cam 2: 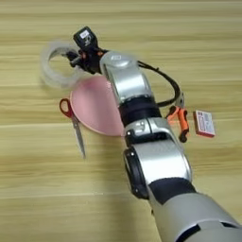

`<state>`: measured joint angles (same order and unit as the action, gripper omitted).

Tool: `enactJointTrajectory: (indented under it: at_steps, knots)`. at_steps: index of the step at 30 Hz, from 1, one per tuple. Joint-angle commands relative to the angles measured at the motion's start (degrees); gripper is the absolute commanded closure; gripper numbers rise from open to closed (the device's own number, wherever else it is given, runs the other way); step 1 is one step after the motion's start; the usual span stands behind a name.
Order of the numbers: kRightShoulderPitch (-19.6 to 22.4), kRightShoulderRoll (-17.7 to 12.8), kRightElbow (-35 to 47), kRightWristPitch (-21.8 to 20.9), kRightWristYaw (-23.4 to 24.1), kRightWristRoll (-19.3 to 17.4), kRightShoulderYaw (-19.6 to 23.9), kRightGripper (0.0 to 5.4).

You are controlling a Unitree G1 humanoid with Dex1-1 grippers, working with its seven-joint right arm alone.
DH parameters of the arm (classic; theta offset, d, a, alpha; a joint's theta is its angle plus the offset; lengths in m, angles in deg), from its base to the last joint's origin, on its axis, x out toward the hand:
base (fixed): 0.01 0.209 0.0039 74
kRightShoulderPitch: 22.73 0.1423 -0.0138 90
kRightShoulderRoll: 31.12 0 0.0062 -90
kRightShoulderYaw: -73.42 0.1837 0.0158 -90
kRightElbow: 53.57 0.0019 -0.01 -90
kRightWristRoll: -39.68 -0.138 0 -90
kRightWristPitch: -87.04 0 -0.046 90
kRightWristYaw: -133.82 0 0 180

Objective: Move the objects on the table

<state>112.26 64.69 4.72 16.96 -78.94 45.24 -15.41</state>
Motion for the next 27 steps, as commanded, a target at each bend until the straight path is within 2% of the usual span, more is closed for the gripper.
enactJointTrajectory:
  at_steps: [1,9,12,15,20,27]
  knots:
    - [0.6,-1.9,18.8,0.4,6.4,-4.7,6.8,4.09]
    - [-7.3,-2.5,30.1,4.2,9.3,-7.8,11.2,4.09]
    - [-9.1,-2.6,33.5,5.2,10.5,-8.8,12.3,4.09]
    - [-10.5,-4.0,36.2,6.3,11.0,-9.4,13.2,4.09]
    - [-13.2,-7.0,37.4,7.7,11.6,-10.1,14.9,4.09]
    - [-16.9,-8.3,36.0,7.9,12.1,-10.3,14.5,4.09]
